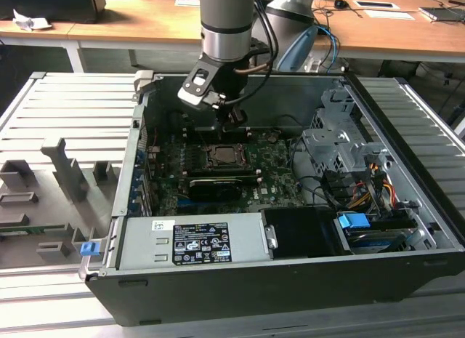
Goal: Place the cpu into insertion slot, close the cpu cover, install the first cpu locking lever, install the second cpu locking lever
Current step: 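Install the first cpu locking lever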
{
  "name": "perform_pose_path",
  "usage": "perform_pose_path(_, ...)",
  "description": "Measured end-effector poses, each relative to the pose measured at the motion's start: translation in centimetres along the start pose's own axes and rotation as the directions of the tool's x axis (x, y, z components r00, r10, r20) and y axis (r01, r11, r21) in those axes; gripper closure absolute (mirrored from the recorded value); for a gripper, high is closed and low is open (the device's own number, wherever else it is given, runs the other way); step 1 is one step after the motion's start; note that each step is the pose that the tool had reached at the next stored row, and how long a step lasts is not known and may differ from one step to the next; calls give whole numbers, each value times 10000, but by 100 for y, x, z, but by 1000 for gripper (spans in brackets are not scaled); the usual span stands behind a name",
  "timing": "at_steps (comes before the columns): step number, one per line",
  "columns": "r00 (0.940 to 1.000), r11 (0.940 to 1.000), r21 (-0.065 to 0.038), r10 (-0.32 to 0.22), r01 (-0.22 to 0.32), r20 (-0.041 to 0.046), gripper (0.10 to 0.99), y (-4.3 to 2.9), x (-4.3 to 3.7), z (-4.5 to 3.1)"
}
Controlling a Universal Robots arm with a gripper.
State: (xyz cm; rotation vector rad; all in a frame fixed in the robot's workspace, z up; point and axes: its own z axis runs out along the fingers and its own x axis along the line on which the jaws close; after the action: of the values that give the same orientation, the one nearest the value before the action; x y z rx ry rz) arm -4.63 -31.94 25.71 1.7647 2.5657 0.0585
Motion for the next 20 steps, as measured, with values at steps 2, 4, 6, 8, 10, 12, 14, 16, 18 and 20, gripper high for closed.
perform_pose_path(2,9995,9995,-1,-309,309,-14,980,0,0,0)
perform_pose_path(4,9980,9980,-2,-629,629,-29,980,0,0,0)
perform_pose_path(6,9963,9963,-2,-861,861,-40,980,0,0,0)
perform_pose_path(8,9934,9934,-4,-1148,1148,-52,980,0,0,0)
perform_pose_path(10,9915,9915,-5,-1299,1299,-59,980,0,0,0)
perform_pose_path(12,9891,9891,-6,-1471,1471,-67,980,0,0,0)
perform_pose_path(14,9855,9855,-8,-1696,1696,-77,980,0,0,0)
perform_pose_path(16,9793,9793,-11,-2024,2024,-92,980,0,0,0)
perform_pose_path(18,9748,9748,-13,-2230,2230,-102,980,0,0,0)
perform_pose_path(20,9700,9701,-15,-2429,2429,-111,980,0,0,0)
